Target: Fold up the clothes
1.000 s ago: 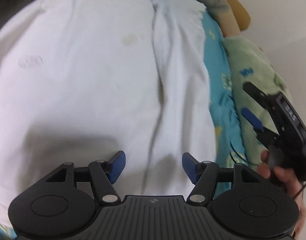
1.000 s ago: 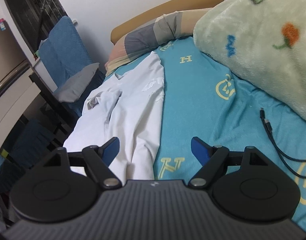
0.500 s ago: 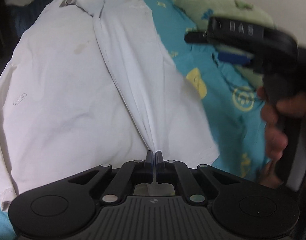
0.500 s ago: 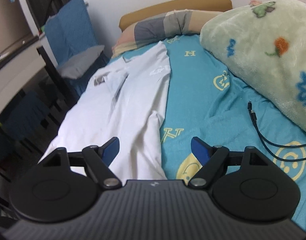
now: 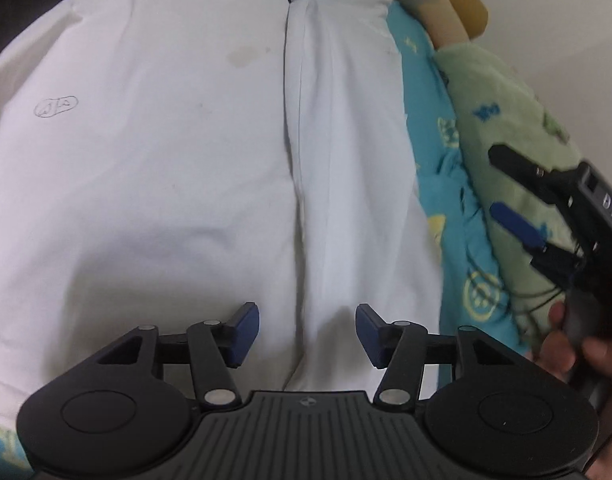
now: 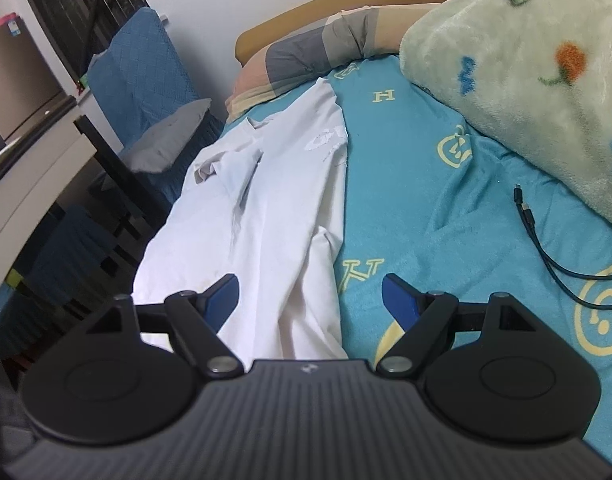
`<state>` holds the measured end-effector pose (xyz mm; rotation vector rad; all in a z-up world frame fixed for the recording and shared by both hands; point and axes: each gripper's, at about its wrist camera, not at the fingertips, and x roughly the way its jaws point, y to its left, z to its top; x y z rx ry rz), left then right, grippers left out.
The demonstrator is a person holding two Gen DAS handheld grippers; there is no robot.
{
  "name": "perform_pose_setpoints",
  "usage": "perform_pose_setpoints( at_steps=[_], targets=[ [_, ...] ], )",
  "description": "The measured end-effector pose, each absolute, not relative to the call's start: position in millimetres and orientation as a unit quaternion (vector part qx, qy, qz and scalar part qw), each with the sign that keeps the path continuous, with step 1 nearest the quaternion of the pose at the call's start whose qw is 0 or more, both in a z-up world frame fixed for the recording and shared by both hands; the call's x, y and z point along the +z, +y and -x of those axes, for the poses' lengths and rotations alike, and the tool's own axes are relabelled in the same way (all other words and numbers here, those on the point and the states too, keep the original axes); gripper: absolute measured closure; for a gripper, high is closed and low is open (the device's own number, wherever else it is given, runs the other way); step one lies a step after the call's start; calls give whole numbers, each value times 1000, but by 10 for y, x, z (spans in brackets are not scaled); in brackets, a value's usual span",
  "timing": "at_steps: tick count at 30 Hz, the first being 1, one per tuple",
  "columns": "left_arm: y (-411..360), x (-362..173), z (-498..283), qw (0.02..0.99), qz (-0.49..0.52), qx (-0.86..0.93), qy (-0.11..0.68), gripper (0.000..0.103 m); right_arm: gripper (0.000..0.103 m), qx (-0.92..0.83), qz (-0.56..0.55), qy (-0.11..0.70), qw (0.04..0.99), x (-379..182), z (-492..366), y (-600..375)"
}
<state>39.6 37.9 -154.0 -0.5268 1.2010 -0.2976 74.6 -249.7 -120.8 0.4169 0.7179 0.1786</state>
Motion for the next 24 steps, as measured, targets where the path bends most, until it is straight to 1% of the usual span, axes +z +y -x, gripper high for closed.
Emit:
perform_pose_setpoints(
  at_steps=[1,2,3,4,7,11,13,14,15,16,17,18,19,21,24],
  targets=[
    [367,-1531,-417,785,240,-141,553,51,23,88,-200,347,912,-1206,-750,-2489],
    [354,-1522,-437,788,236,-143,551,69,23,88,-198,345,913,-1204,-754,-2480],
    [328,-1521,-451,791,230,-143,549,96,23,90,-193,343,915,-1195,-753,-2464],
    [269,-1539,-449,795,218,-135,550,100,23,91,-190,340,917,-1182,-747,-2451],
    [188,-1429,-349,823,146,-104,539,101,23,92,-183,331,921,-1144,-717,-2448],
    [162,-1301,-215,836,103,-86,531,100,23,92,-180,320,925,-1093,-689,-2450],
    [175,-1259,-204,836,105,-86,532,94,23,94,-181,315,927,-1073,-681,-2453],
    [178,-1215,-202,839,101,-85,528,83,23,95,-182,312,928,-1063,-675,-2455],
    [174,-1154,-199,846,93,-85,518,67,23,96,-182,308,929,-1054,-670,-2456],
    [168,-1087,-197,853,84,-85,508,59,23,97,-183,305,930,-1044,-665,-2458],
    [153,-1004,-205,863,70,-82,494,48,23,98,-183,302,930,-1035,-659,-2460],
    [104,-930,-235,872,55,-78,480,39,23,100,-184,299,931,-1025,-654,-2462],
    [-1,-886,-292,880,39,-76,467,35,23,101,-184,295,932,-1015,-649,-2464],
    [-140,-732,-412,897,14,-71,435,21,23,106,-190,287,933,-999,-639,-2481],
    [-203,-473,-554,918,-3,-72,390,11,23,119,-207,272,932,-985,-634,-2517]
  ],
)
